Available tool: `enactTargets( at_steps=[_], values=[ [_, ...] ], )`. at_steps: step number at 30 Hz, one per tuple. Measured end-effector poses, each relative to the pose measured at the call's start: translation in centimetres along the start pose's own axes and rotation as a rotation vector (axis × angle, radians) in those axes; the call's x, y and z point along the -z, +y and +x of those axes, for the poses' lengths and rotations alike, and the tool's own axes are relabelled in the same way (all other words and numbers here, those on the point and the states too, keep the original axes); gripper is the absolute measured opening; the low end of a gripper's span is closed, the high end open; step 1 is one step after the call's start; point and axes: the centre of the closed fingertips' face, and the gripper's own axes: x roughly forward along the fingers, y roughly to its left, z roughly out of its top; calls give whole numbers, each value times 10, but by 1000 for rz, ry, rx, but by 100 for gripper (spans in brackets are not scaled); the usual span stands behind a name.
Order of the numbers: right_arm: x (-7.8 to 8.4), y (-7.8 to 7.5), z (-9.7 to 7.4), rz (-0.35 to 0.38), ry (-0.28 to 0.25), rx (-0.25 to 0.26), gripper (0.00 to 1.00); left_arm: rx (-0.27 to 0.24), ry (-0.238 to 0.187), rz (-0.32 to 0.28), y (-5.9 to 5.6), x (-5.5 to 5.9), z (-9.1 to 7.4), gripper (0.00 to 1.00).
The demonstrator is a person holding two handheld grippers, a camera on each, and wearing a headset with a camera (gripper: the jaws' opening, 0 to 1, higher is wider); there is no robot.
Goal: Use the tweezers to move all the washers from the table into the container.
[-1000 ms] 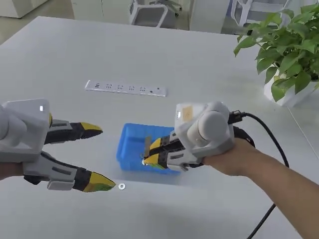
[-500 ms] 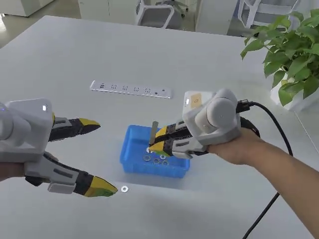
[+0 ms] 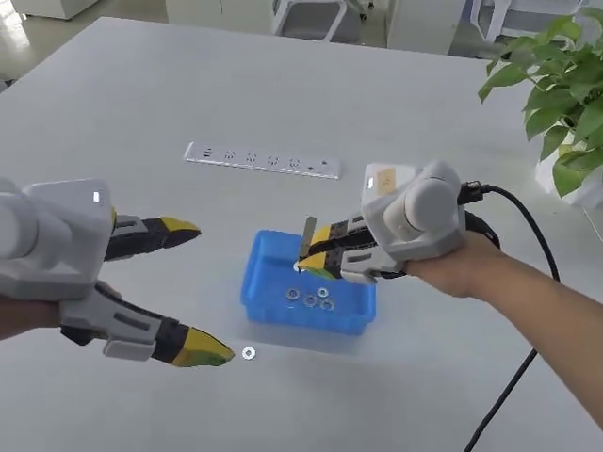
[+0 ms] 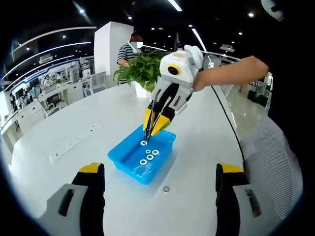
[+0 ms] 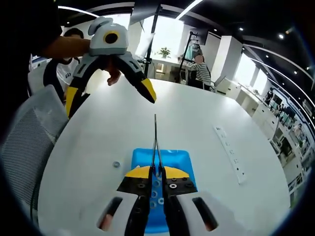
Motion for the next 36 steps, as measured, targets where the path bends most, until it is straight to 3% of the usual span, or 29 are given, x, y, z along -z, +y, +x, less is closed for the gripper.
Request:
enactTargets(
  at_steps=[11,23,32,36],
  values=[
    [20,-13,14,11,-1,2,8,9,-4,-3,5,-3,8,99],
    [44,-14,30,27,28,-18,8,43,-2,20,10,-11,28,97],
    [58,-12,38,44,45,-38,8,48,-20,66,21,-24,48,87],
    [62,-10,40,52,51,-44,8,47,-16,86,28,-27,59,76]
  ],
)
